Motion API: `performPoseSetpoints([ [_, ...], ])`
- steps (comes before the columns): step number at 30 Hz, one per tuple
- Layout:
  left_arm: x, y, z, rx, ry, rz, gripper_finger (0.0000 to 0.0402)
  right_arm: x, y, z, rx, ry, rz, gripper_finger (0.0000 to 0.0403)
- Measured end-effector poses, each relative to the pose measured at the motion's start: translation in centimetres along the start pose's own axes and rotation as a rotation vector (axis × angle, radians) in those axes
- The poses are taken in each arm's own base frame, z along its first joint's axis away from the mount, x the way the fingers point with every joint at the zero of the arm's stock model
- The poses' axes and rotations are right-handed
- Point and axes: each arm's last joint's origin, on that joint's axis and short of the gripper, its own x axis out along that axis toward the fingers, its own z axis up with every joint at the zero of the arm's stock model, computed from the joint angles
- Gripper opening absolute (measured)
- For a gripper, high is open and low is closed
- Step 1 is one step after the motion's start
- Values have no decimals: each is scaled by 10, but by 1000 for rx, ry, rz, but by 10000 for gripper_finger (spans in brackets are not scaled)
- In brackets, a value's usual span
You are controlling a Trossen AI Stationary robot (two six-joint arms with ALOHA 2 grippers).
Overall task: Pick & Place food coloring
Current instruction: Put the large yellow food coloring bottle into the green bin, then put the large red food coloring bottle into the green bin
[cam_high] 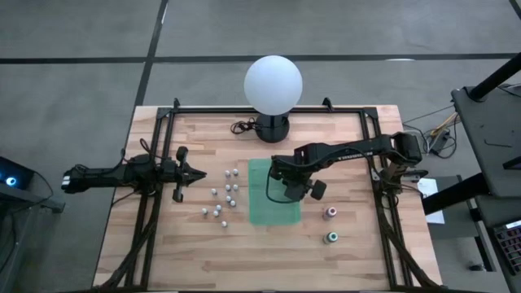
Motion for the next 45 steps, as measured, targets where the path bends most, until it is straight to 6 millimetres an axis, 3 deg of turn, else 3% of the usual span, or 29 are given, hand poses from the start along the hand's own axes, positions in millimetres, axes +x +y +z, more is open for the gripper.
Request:
performPoseSetpoints([
  [13, 0, 0, 0, 0, 0, 0, 0, 1, 0, 0, 35, 8, -2, 158],
  [22, 0, 0, 0, 0, 0, 0, 0, -5, 1, 0, 33, -1, -18, 164],
  [30, 0, 0, 0, 0, 0, 0, 0, -32, 5, 4, 39, -43, -91, 166],
  [45, 0, 0, 0, 0, 0, 0, 0, -87, 32, 10, 312, -174, -199, 169],
])
